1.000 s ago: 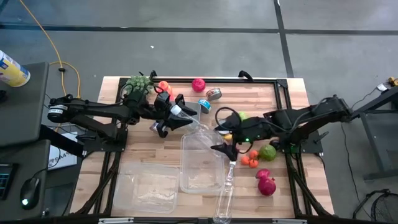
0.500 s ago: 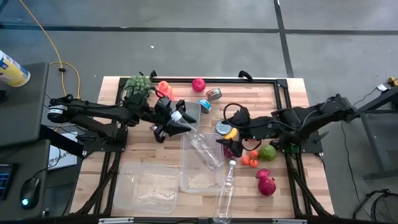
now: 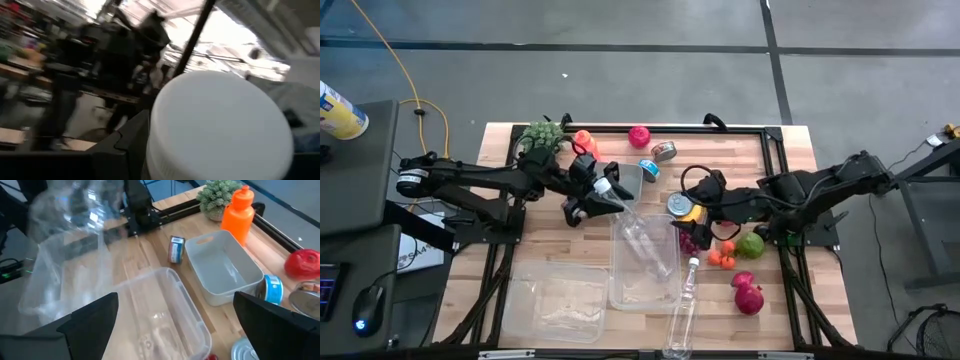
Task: Pick & Place Food Item
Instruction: Put the top transparent plastic bottle into the left transparent bin
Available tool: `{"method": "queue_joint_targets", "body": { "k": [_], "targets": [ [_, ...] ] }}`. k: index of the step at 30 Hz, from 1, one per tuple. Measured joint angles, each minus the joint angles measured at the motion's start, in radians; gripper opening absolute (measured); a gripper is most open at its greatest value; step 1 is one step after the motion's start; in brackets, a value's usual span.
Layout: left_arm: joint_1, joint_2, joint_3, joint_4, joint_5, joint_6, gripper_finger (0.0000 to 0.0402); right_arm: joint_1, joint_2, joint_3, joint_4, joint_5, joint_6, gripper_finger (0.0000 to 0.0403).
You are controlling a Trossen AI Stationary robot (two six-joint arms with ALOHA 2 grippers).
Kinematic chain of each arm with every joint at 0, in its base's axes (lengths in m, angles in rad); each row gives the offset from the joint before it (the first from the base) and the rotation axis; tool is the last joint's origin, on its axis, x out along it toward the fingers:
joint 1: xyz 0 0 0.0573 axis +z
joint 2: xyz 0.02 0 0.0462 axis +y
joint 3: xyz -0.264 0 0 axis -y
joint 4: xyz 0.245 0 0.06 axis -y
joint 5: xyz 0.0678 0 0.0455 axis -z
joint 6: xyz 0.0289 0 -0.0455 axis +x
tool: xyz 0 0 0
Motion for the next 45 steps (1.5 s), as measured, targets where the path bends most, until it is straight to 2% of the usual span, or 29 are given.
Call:
{"method": "queue_joint_targets", "body": {
  "k": [5,10,14,16,20,26,30,34,39,45],
  "targets": [
    [-0.014,-0.019,0.047,-0.018,0.093,-0.062,0.0167,0.057,-0.073,0.000,-0.032,0.029,0.051,0.0382],
    [-0.060,-0.048,0.117,-0.254,0.112,0.054,0.0167,0.155,-0.161,0.000,-0.028,0.131,0.049,0.0382],
    [-0.116,-0.072,0.201,-0.463,0.094,0.148,0.0167,0.229,-0.212,0.000,-0.033,0.147,0.049,0.0382],
    [-0.147,-0.083,0.249,-0.556,0.049,0.218,0.0167,0.259,-0.234,0.000,-0.031,0.156,0.043,0.0382],
    [-0.213,-0.100,0.339,-0.780,-0.106,0.338,0.0167,0.305,-0.245,0.000,-0.035,0.218,-0.010,0.0382],
    [-0.315,-0.116,0.434,-1.103,-0.330,0.300,0.0167,0.352,-0.255,0.000,-0.095,0.301,-0.032,0.0382],
    [-0.381,-0.111,0.434,-1.106,-0.472,0.274,0.0167,0.375,-0.249,0.000,-0.164,0.374,-0.030,0.0382],
    [-0.418,-0.090,0.436,-1.106,-0.526,0.273,0.0167,0.383,-0.245,0.000,-0.191,0.463,-0.030,0.0382],
    [-0.464,-0.089,0.436,-1.104,-0.552,0.220,0.0167,0.388,-0.245,0.000,-0.189,0.477,-0.032,0.0382],
    [-0.542,-0.107,0.451,-1.022,-0.684,0.189,0.0167,0.387,-0.245,0.000,-0.189,0.469,-0.038,0.0382]
  ]
}}
